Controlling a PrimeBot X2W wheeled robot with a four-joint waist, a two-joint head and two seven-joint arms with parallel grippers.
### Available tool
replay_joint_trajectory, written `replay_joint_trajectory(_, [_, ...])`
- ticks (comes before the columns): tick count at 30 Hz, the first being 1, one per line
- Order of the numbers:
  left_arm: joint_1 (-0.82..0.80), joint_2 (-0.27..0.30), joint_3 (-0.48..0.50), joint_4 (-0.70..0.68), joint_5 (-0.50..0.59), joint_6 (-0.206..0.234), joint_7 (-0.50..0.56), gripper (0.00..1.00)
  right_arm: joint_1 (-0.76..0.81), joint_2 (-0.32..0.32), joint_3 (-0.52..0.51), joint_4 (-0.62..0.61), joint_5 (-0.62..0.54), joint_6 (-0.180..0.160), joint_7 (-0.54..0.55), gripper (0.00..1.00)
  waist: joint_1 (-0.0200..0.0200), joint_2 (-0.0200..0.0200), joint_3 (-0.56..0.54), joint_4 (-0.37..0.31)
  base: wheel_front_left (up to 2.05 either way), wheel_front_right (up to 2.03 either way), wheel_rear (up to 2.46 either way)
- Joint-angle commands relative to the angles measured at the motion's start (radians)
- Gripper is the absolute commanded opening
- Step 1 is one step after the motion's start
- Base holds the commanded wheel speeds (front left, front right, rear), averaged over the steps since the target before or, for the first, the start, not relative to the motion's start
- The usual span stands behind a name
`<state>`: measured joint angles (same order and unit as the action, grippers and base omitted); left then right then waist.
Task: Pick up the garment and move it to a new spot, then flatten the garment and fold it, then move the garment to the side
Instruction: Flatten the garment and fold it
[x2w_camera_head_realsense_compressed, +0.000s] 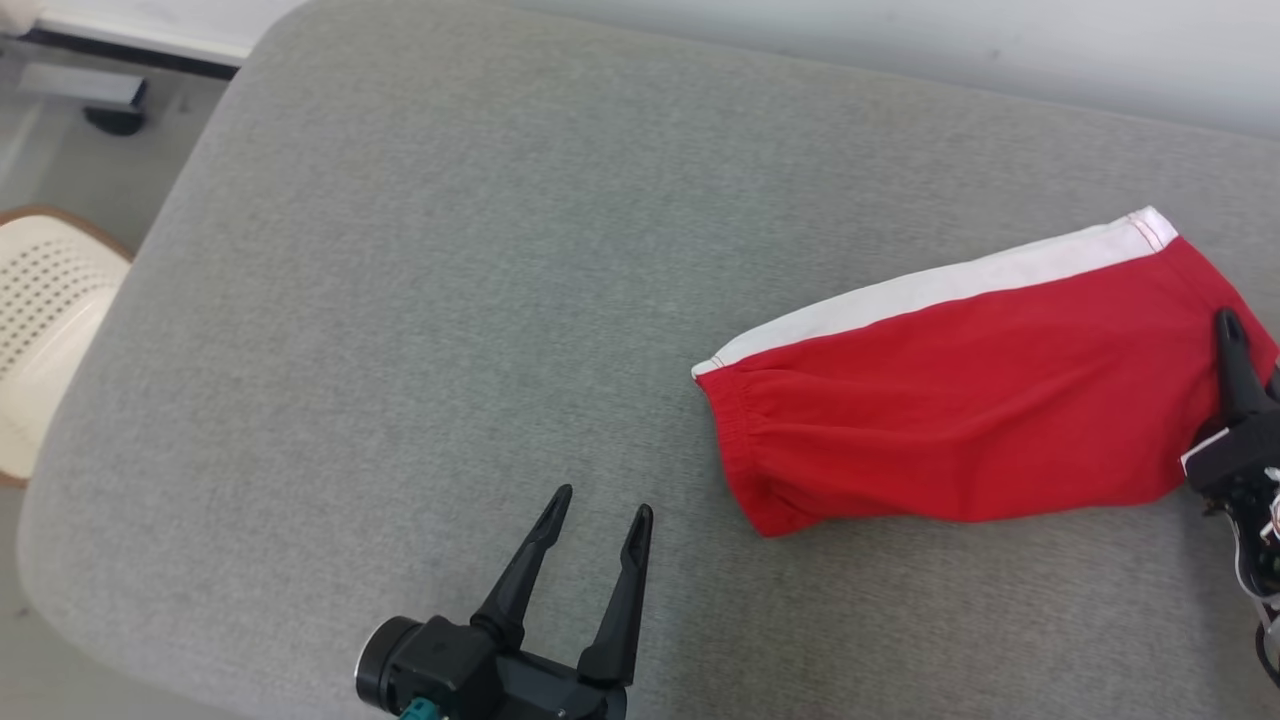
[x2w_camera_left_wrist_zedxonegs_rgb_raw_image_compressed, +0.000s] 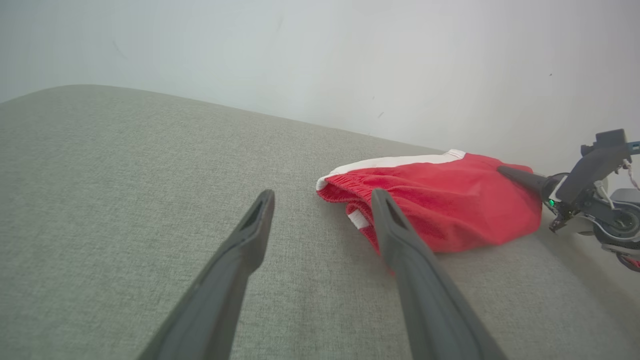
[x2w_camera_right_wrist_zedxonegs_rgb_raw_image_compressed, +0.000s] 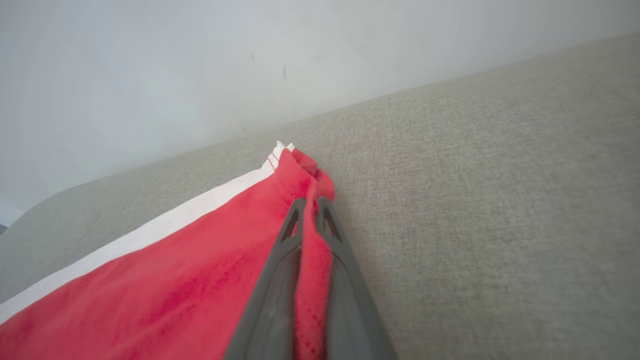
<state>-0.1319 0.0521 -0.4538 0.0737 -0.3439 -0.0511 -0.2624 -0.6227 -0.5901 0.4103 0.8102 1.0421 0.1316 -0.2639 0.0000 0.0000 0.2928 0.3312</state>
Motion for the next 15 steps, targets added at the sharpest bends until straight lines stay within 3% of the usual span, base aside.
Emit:
replay_joint_trajectory(1, [0.004, -0.001, 0.004, 0.001, 0.008, 0.005, -0.002, 1.00, 0.017, 0.002, -0.009, -0.008, -0.011, -0.002, -0.001, 0.00, 0.0000, 0.0000, -0.014, -0.027, 0.00, 0.00, 0.00])
replay_joint_trajectory(15, [0.037, 0.013, 0.076, -0.006, 0.030, 0.001, -0.002, 1.00, 0.259, 0.035, -0.252, -0.157, -0.126, -0.002, -0.001, 0.00, 0.0000, 0.0000, -0.078, -0.149, 0.00, 0.00, 0.00])
